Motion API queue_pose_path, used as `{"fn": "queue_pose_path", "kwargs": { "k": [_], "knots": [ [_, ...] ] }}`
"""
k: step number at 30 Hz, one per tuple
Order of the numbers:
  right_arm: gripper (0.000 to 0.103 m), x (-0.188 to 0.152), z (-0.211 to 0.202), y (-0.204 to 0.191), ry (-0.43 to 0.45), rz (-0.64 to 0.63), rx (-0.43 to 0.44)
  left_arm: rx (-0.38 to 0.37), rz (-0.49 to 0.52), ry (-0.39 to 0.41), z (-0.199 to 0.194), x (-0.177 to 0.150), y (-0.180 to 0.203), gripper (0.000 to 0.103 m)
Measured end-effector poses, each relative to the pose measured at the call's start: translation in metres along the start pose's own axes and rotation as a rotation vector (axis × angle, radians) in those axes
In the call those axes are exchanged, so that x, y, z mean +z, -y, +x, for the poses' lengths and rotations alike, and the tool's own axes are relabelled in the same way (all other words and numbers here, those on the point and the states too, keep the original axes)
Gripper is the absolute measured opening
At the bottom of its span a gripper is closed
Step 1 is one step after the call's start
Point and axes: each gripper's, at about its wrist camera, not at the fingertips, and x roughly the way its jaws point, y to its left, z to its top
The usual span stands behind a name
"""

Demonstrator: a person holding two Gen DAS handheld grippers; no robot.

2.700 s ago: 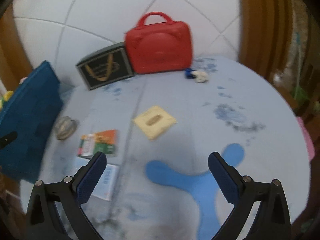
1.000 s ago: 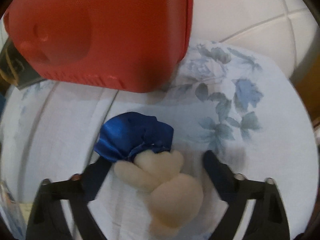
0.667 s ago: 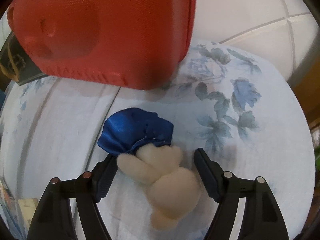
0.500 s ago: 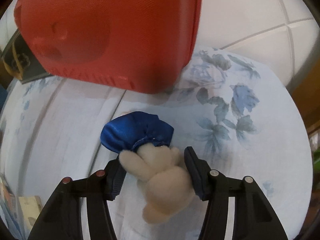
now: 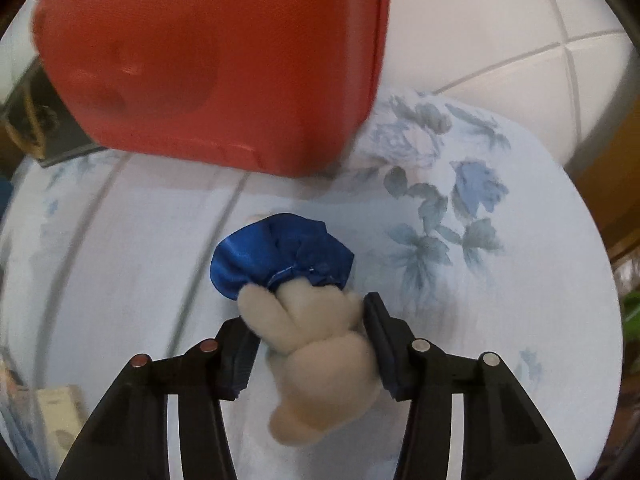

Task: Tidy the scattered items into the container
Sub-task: 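Lift the silver tin and bunny figure and carry both toward the crate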

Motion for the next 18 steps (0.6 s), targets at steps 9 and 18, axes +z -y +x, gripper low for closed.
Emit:
{"fn": "queue_pose_path", "kwargs": {
  "k": [9, 18],
  "knots": [
    [0.05, -0.022, -0.072, -0.054, 0.071, -0.028, 0.127, -0.057, 0.065, 0.071, -0.072, -0.032, 0.027, 0.025],
    [0.05, -0.067, -0.146, -0.143, 0.14, -0.135, 0.282, -0.044, 0.08, 0.149, -0.178, -0.097, 0.023, 0.025]
  ]
}}
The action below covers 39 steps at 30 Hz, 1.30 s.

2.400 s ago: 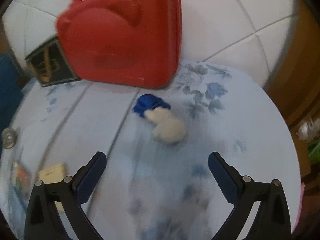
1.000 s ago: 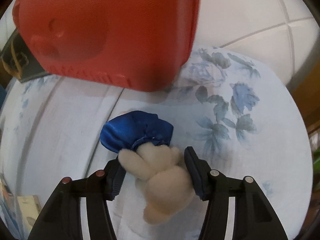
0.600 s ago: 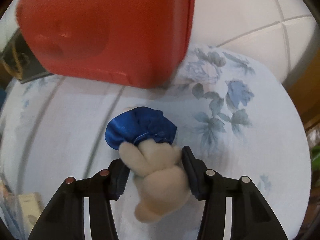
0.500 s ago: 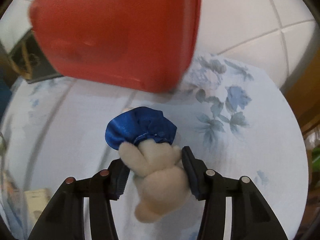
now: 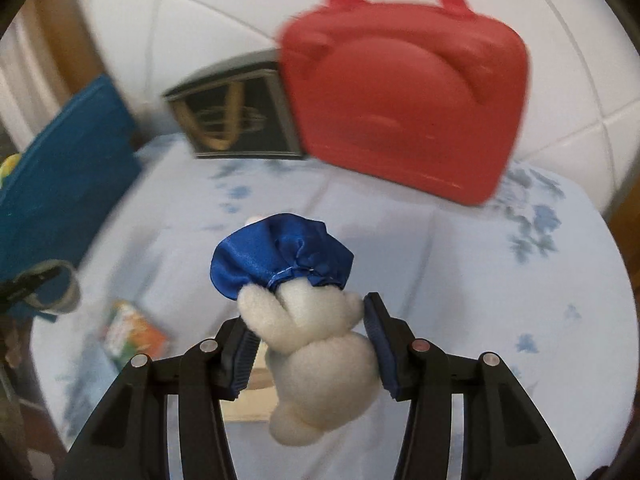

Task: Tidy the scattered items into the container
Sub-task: 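Lift the silver tin and bunny figure and carry both toward the crate, then lower the tin and bunny over the crate and open both grippers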

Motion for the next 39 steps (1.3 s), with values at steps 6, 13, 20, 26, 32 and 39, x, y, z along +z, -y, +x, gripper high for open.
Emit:
{"fn": "queue_pose_path", "kwargs": {
  "k": [6, 13, 20, 26, 32, 39],
  "knots": [
    [0.05, -0.015, -0.028, -0.083, 0.024, -0.08, 0.08, 0.02, 0.025, 0.043, -0.062, -0.031, -0.019, 0.025],
    [0.05, -0.03, -0.043, -0.176, 0.027, -0.186, 0.16, 0.064, -0.002, 0.1, -0.124, -0.064, -0.048, 0.025],
    [0.05, -0.036, -0.052, -0.267, 0.027, -0.348, 0.285, 0.161, -0.103, 0.147, -0.18, -0.098, -0.08, 0.025],
    [0.05, -0.041, -0.072, -0.336, 0.043, -0.465, 0.375, 0.242, -0.174, 0.184, -0.225, -0.119, -0.114, 0.025],
    [0.05, -0.046, -0.082, -0.392, 0.045, -0.526, 0.424, 0.279, -0.204, 0.205, -0.252, -0.125, -0.15, 0.025],
    [0.05, -0.036, -0.081, -0.441, 0.06, -0.503, 0.432, 0.258, -0.151, 0.228, -0.27, -0.104, -0.201, 0.025]
  ]
}}
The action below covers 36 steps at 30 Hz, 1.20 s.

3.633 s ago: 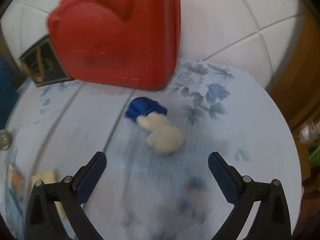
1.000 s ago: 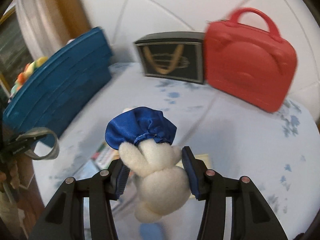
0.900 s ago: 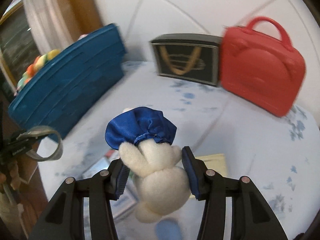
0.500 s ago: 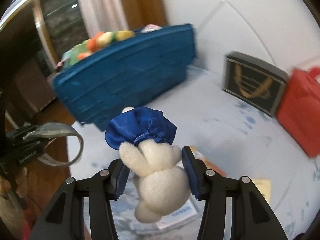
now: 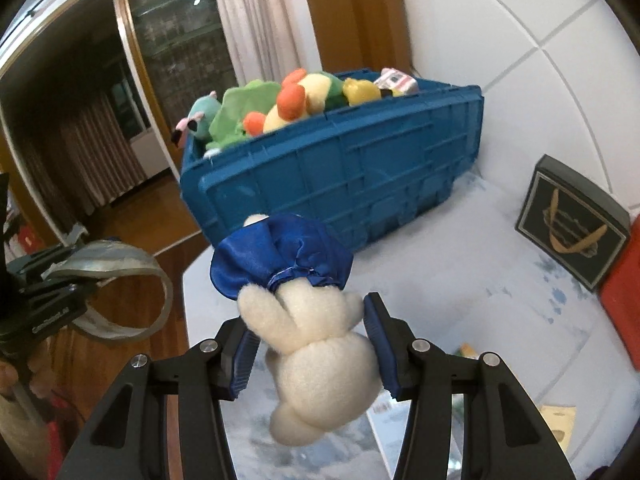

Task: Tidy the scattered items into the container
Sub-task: 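Lower the tin and bunny over the crate and open both grippers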

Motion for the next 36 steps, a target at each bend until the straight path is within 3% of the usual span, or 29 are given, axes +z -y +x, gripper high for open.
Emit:
{"fn": "queue_pose_path", "kwargs": {
  "k": [8, 16, 23, 28, 36],
  "knots": [
    [0.05, 0.035, 0.002, -0.006, 0.044, 0.051, -0.066, -0.085, 0.014, 0.041, 0.003, 0.054, -0.033, 0.025],
    [0.05, 0.089, 0.017, -0.005, 0.073, 0.001, -0.047, -0.001, -0.024, 0.079, 0.025, 0.105, -0.057, 0.025],
    [0.05, 0.143, 0.046, -0.017, 0.093, -0.035, -0.025, 0.022, -0.054, 0.088, 0.058, 0.139, -0.088, 0.025],
    [0.051, 0.186, 0.081, -0.024, 0.112, -0.024, -0.035, 0.017, -0.041, 0.1, 0.098, 0.182, -0.116, 0.025],
    [0.051, 0.274, 0.147, -0.027, 0.138, 0.024, -0.138, -0.055, 0.028, 0.089, 0.185, 0.278, -0.152, 0.025]
  ]
}}
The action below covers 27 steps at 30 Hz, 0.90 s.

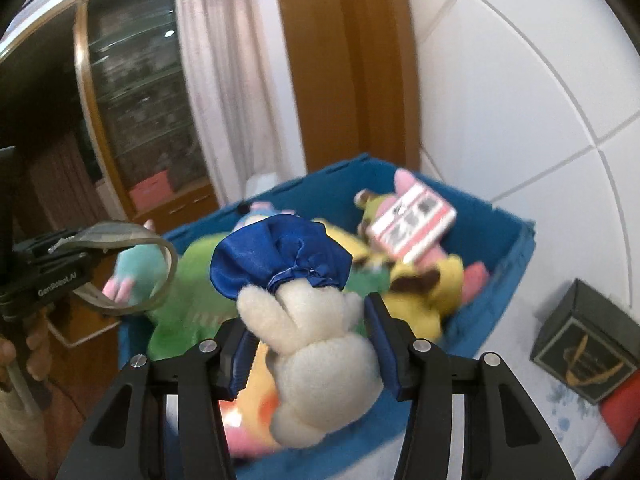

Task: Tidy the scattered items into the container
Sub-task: 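Lower the tin and bunny over the crate and open both grippers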

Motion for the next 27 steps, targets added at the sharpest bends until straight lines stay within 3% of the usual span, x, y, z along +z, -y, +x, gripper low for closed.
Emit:
{"fn": "queue_pose_path", "kwargs": {
  "k": [7, 15, 17, 19, 21, 22, 23, 27],
  "knots": [
    [0.051, 0.058, 0.066, 0.006, -0.06, 0.034, -0.111, -0.044, 0.069, -0.069, 0.092, 0.063, 0.001, 0.025],
    [0.051, 0.082, 0.12, 0.019, -0.14, 0.071, -0.154, -0.126, 0.11, -0.196, 0.157, 0.068, 0.02, 0.025],
    [0.058, 0.084, 0.128, 0.019, -0.15, 0.061, -0.172, -0.138, 0.134, -0.233, 0.166, 0.063, 0.025, 0.033],
    [0.06, 0.084, 0.133, 0.022, -0.151, 0.062, -0.182, -0.136, 0.146, -0.222, 0.168, 0.062, 0.027, 0.065],
    [0.068, 0.082, 0.136, 0.025, -0.16, 0.067, -0.194, -0.129, 0.154, -0.202, 0.165, 0.062, 0.027, 0.084],
    [0.082, 0.081, 0.138, 0.026, -0.165, 0.069, -0.198, -0.132, 0.156, -0.194, 0.164, 0.062, 0.027, 0.084],
    [0.088, 0.079, 0.138, 0.026, -0.166, 0.068, -0.203, -0.134, 0.159, -0.186, 0.162, 0.062, 0.026, 0.084],
    [0.092, 0.074, 0.135, 0.026, -0.176, 0.074, -0.208, -0.121, 0.175, -0.178, 0.153, 0.061, 0.027, 0.084]
  ]
}}
